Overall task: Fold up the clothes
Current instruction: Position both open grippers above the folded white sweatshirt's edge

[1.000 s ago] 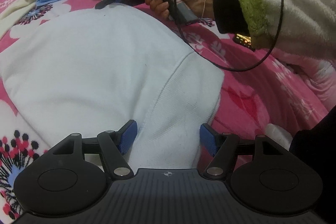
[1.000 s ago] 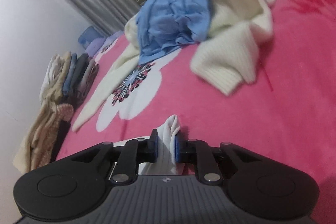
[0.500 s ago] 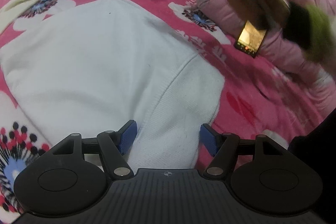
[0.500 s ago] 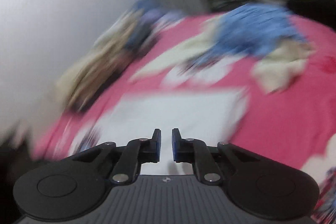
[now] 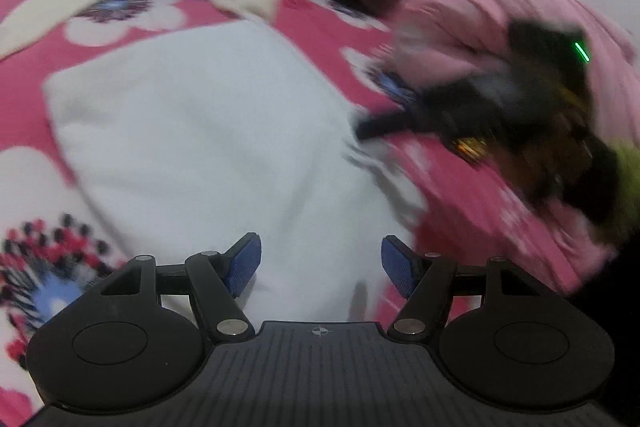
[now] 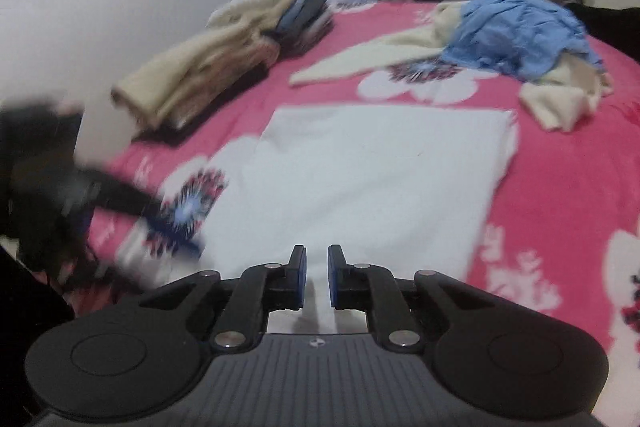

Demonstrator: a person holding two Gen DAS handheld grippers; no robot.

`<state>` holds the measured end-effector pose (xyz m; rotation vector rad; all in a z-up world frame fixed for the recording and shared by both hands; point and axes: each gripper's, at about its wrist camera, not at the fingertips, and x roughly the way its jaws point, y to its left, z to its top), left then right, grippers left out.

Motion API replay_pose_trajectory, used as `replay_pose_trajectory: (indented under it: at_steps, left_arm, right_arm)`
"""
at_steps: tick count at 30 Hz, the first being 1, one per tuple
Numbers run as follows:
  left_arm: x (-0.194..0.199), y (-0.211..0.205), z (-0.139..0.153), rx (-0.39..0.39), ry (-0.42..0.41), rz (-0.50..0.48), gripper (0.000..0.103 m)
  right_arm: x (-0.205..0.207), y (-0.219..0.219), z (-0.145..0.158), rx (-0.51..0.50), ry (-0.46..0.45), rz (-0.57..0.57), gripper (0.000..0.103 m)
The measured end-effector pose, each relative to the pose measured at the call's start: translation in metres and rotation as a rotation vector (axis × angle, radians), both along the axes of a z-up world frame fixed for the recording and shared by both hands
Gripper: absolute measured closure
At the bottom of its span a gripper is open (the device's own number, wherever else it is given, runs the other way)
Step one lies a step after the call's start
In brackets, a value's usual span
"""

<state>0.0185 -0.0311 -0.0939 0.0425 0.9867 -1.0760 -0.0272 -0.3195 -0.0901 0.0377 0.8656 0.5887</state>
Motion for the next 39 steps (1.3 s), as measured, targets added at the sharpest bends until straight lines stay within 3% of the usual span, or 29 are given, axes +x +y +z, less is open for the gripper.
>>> replay_pose_trajectory:
  at_steps: [3, 5, 6, 10, 14, 17, 20, 25, 28, 30, 32, 37, 39]
  left_arm:
    - [0.005, 0.021, -0.024, 0.065, 0.043, 0.053, 0.039]
    - [0.003, 0.032, -0.019, 0.082, 0.047, 0.066, 0.038]
    - [0.005, 0.036, -0.014, 0.080, 0.041, 0.077, 0.038]
    - [0.020, 0.042, 0.005, 0.016, 0.003, 0.131, 0.038]
    - [0.047, 0.021, 0.015, -0.019, -0.100, 0.135, 0.037]
    - [0.075, 0.005, 0.008, 0.040, -0.217, 0.162, 0.037]
    - [0.107, -0.003, -0.002, 0.044, -0.200, 0.206, 0.037]
    - [0.141, 0.001, -0.021, 0.033, -0.173, 0.281, 0.039]
    - [0.154, 0.008, -0.030, 0.067, -0.199, 0.352, 0.037]
    - [0.160, 0.017, -0.032, 0.061, -0.148, 0.380, 0.036]
    - [0.158, 0.025, -0.027, 0.042, -0.138, 0.401, 0.037]
    - [0.141, 0.036, 0.003, -0.051, -0.175, 0.413, 0.037]
    - [0.134, 0.030, 0.012, -0.075, -0.178, 0.392, 0.037]
  right_arm:
    - [-0.014, -0.016, -0.012, 0.028, 0.036, -0.061, 0.091]
    - [-0.019, -0.026, -0.005, 0.054, 0.040, -0.100, 0.091]
    - [-0.021, -0.031, -0.002, 0.067, 0.041, -0.118, 0.087]
    - [-0.028, -0.042, 0.011, 0.110, 0.031, -0.177, 0.087]
    - [-0.032, -0.025, 0.001, 0.091, 0.012, -0.174, 0.087]
    - [-0.043, -0.015, -0.018, 0.008, 0.020, -0.177, 0.091]
    - [-0.055, -0.012, -0.020, -0.008, -0.009, -0.201, 0.091]
    - [-0.058, -0.021, -0.023, 0.053, 0.013, -0.254, 0.091]
    - [-0.059, -0.024, -0.025, 0.071, 0.020, -0.267, 0.091]
    - [-0.058, -0.024, -0.022, 0.073, 0.020, -0.269, 0.091]
    - [-0.058, -0.025, -0.016, 0.073, 0.017, -0.268, 0.090]
    - [-0.058, -0.034, 0.016, 0.143, -0.088, -0.330, 0.089]
    - [-0.055, -0.028, 0.015, 0.134, -0.096, -0.334, 0.089]
